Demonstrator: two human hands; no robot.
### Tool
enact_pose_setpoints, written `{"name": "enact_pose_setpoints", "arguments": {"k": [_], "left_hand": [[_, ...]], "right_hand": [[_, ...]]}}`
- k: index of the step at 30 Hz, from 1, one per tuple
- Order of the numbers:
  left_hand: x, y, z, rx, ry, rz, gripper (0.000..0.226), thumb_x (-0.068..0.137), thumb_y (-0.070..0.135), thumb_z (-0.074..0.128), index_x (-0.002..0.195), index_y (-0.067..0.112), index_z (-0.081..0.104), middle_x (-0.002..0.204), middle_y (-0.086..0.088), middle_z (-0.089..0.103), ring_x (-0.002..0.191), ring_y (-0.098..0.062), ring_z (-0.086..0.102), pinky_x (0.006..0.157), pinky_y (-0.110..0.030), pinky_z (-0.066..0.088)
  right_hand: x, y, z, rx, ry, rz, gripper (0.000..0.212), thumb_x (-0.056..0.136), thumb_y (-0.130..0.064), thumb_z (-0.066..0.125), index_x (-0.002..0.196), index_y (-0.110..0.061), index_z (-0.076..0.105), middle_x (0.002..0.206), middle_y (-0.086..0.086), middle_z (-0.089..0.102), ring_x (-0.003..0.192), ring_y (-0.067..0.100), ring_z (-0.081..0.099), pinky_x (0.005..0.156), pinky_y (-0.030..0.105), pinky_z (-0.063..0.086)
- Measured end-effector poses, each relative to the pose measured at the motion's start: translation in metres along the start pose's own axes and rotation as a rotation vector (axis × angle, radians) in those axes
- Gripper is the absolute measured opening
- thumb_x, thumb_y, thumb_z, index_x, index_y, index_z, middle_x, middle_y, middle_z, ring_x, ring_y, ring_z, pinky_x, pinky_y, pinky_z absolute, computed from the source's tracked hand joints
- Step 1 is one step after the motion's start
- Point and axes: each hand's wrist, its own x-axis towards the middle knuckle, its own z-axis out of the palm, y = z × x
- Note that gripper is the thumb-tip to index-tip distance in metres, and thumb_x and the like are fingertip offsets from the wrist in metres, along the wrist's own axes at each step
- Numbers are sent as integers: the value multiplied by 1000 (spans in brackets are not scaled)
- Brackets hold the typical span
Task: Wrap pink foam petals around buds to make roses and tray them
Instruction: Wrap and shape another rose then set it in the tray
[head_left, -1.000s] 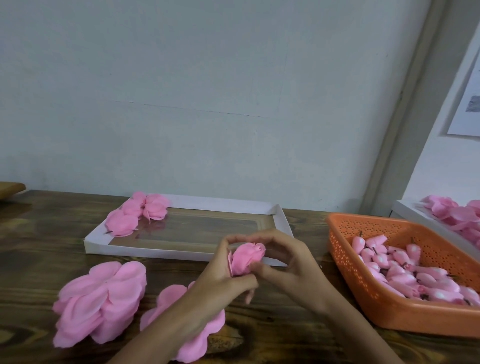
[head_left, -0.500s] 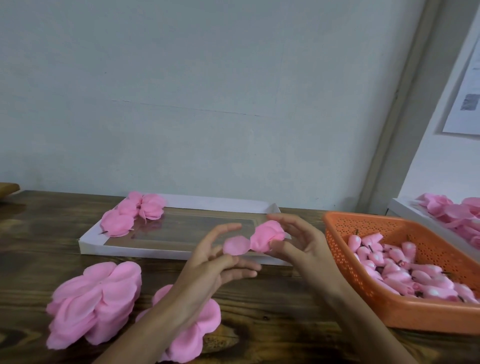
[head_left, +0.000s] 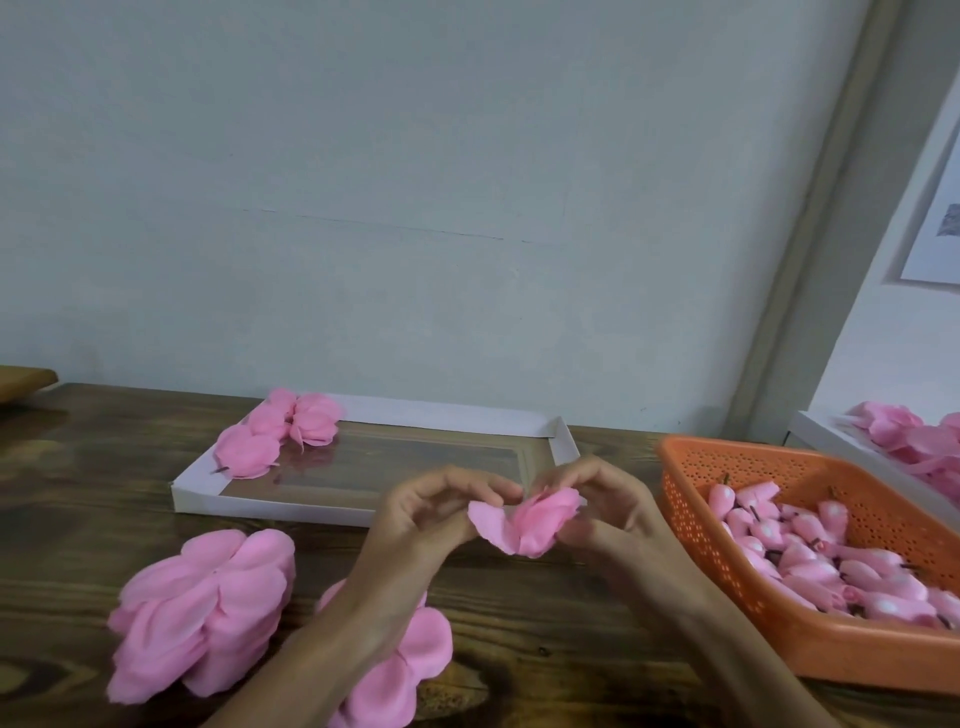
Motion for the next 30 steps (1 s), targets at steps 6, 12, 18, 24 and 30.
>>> {"name": "enact_pose_setpoints", "arguments": {"k": [6,12,18,24,30], "left_hand": [[-3,-2,1,1,73,15,19,71,29,81,81,13,78,85,-15,72,83,-25,67,79,-37,54],[-2,-1,0,29,70,30,20,72,31,82,87,18,81,86,-11,76,75,-17,66,66,-24,54],[-1,-7,-2,26,-4,-41,24,76,34,85,93,17,81,95,-10,77,90,-20,72,77,-27,59],[5,-9,-9,-332,-160,-181,16,95,23,76,99,9,70,113,-21,69,113,-36,66,101,-54,53],[5,-9,-9,-436,-171,-236,19,88,20,83,95,12,67,123,-30,65,118,-41,64,98,-52,56]], "right_hand": [[0,-9,7,54,-79,-47,16,82,-9,80,95,-15,72,110,16,71,102,26,70,81,30,57],[-1,-18,12,-23,-32,-39,22,79,-10,82,99,-13,72,101,14,73,87,23,70,75,31,58],[-1,-11,10,-60,2,-6,24,82,-2,78,102,-11,69,104,22,71,90,25,69,77,32,58],[1,-5,10,-80,85,-2,21,81,-12,75,100,-5,67,99,9,77,95,19,74,81,28,57],[3,-2,11,-133,191,19,25,77,-4,72,100,5,66,104,28,68,90,17,72,78,28,57]]}}
